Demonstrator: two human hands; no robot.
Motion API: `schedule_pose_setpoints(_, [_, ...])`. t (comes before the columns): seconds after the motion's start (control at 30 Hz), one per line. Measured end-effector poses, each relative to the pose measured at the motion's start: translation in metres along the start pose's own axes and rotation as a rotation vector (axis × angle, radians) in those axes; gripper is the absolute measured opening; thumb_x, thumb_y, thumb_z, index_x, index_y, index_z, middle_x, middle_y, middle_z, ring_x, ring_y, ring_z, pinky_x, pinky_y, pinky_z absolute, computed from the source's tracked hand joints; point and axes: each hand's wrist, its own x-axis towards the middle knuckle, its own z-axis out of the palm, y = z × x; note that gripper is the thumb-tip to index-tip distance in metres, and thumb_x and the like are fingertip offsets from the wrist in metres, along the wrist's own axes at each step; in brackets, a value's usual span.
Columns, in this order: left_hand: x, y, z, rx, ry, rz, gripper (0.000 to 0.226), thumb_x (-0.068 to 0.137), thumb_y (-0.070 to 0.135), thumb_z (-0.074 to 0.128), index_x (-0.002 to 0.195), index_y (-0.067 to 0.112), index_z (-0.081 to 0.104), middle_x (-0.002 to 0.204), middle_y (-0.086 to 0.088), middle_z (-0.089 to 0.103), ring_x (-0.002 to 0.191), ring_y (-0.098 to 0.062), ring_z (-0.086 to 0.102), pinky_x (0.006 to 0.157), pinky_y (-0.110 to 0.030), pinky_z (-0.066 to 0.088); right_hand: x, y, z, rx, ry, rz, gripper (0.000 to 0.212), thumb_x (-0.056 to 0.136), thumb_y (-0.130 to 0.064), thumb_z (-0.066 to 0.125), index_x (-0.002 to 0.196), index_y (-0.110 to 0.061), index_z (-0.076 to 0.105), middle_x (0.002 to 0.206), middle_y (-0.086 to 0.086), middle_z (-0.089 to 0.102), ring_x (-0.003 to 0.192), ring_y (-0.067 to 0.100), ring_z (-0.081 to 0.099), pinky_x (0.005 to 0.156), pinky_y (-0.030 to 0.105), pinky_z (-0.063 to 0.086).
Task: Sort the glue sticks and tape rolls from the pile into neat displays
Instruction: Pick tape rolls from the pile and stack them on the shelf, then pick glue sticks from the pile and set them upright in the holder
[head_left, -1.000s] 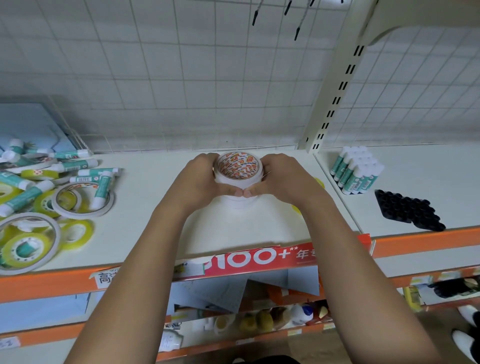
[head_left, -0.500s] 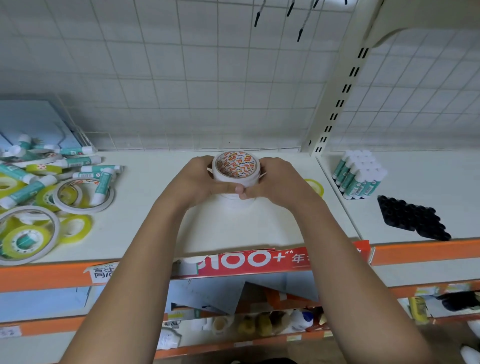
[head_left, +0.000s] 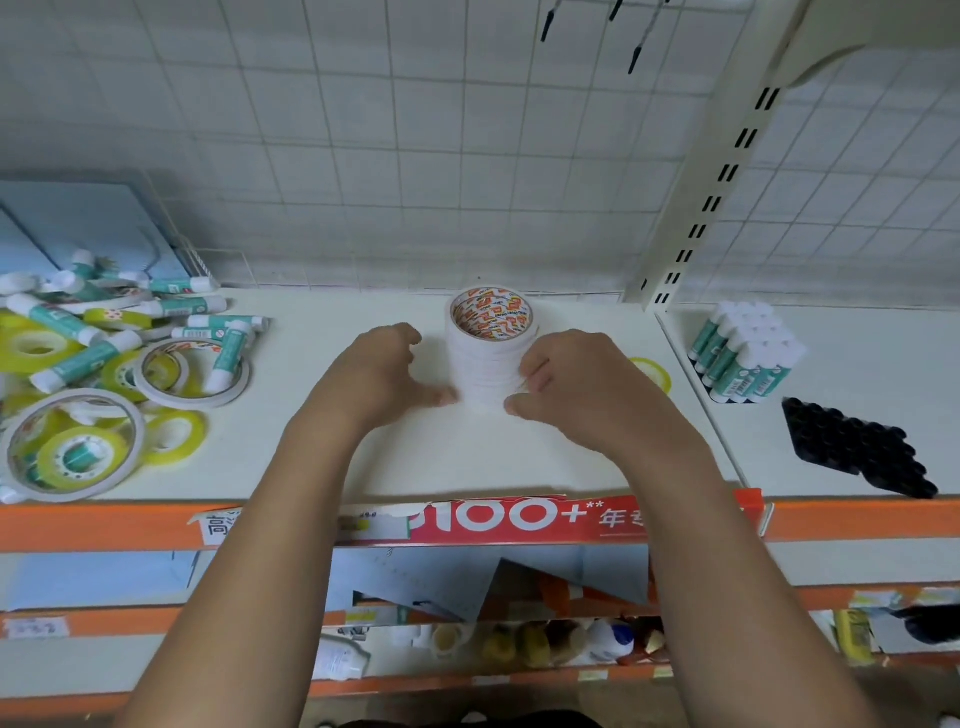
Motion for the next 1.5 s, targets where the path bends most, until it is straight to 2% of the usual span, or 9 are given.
schedule_pose_setpoints(0.13, [-0.022,-0.020,-0.023,0.215,0.102,-0.021,0.048,0.084,0.042,0.069,0.127,0.026,0.056,0.112,0.007,0.065,0.098,-0.018,0.058,0.076,-0.029,0.042,0.003,-0.041,0.020,0.049,-0.102,-0.163,0.018,0.085,-0.024,0.068,0.102,-0.018,0.070,0.092,-0.004,0.069,0.082,0.011,0.064,0.072,0.028,0.053])
schedule_pose_setpoints(0.27, [-0.047,-0.047,-0.046,0.217,0.175,-0.031,0.041,0.088,0.039,0.065,0.126,0.023,0.059,0.114,0.005,0.065,0.103,-0.020,0.060,0.085,-0.036,0.050,0.028,-0.087,0.058,0.041,-0.054,-0.313,0.021,0.088,-0.014,0.059,0.106,-0.015,0.070,0.098,0.001,0.070,0.088,0.017,0.063,0.075,0.028,0.051])
schedule_pose_setpoints(0.5, [-0.078,-0.108,-0.089,0.293,0.384,-0.080,0.025,0.086,0.032,0.063,0.108,0.021,0.067,0.110,-0.001,0.065,0.103,-0.026,0.060,0.073,-0.034,0.047,0.061,-0.149,0.114,0.113,-0.112,-0.361,0.020,0.088,-0.013,0.060,0.105,-0.013,0.070,0.099,0.004,0.070,0.093,0.022,0.063,0.085,0.036,0.052])
schedule_pose_setpoints(0.8, [-0.076,-0.151,-0.121,0.337,0.403,-0.067,0.020,0.086,0.027,0.056,0.100,0.020,0.069,0.102,-0.005,0.064,0.097,-0.031,0.059,0.072,-0.041,0.051,0.097,-0.197,0.153,0.144,-0.042,-0.231,0.011,0.086,-0.012,0.060,0.090,-0.006,0.068,0.087,0.011,0.070,0.086,0.028,0.063,0.078,0.039,0.054])
schedule_pose_setpoints(0.97, [-0.070,-0.166,-0.136,0.333,0.460,-0.012,0.025,0.085,0.021,0.061,0.107,0.015,0.071,0.108,-0.008,0.064,0.105,-0.033,0.056,0.079,-0.042,0.049,0.115,-0.212,0.177,0.171,0.047,-0.065,0.037,0.091,-0.036,0.064,0.102,-0.002,0.055,0.098,0.014,0.064,0.090,0.028,0.060,0.064,0.029,0.041])
schedule_pose_setpoints(1.1, [-0.064,-0.181,-0.146,0.359,0.507,0.001,0.029,0.087,0.020,0.063,0.115,0.013,0.068,0.112,-0.011,0.062,0.107,-0.034,0.053,0.085,-0.041,0.044,0.125,-0.222,0.187,0.146,0.035,0.025,0.044,0.088,-0.034,0.069,0.110,-0.002,0.049,0.109,0.016,0.064,0.098,0.030,0.062,0.066,0.028,0.039])
schedule_pose_setpoints(1.27, [-0.059,-0.200,-0.151,0.364,0.462,-0.019,0.031,0.089,0.019,0.062,0.119,0.014,0.065,0.114,-0.009,0.060,0.109,-0.031,0.053,0.079,-0.040,0.048,0.122,-0.237,0.187,0.184,0.056,-0.060,0.031,0.084,-0.022,0.072,0.111,-0.009,0.061,0.107,0.010,0.064,0.097,0.025,0.060,0.075,0.031,0.047])
schedule_pose_setpoints(1.37, [-0.058,-0.206,-0.151,0.390,0.451,-0.001,0.028,0.089,0.021,0.063,0.115,0.011,0.064,0.110,-0.009,0.062,0.108,-0.031,0.053,0.076,-0.040,0.047,0.116,-0.248,0.187,0.247,0.105,-0.110,0.028,0.082,-0.020,0.070,0.109,-0.019,0.063,0.106,0.006,0.061,0.092,0.019,0.058,0.071,0.026,0.042])
schedule_pose_setpoints(1.5, [-0.052,-0.206,-0.154,0.412,0.433,0.024,0.028,0.086,0.016,0.065,0.114,0.010,0.063,0.108,-0.011,0.064,0.105,-0.032,0.055,0.078,-0.041,0.047,0.105,-0.254,0.188,0.269,0.145,-0.142,0.024,0.082,-0.016,0.066,0.106,-0.018,0.063,0.106,0.006,0.060,0.091,0.017,0.057,0.075,0.028,0.047])
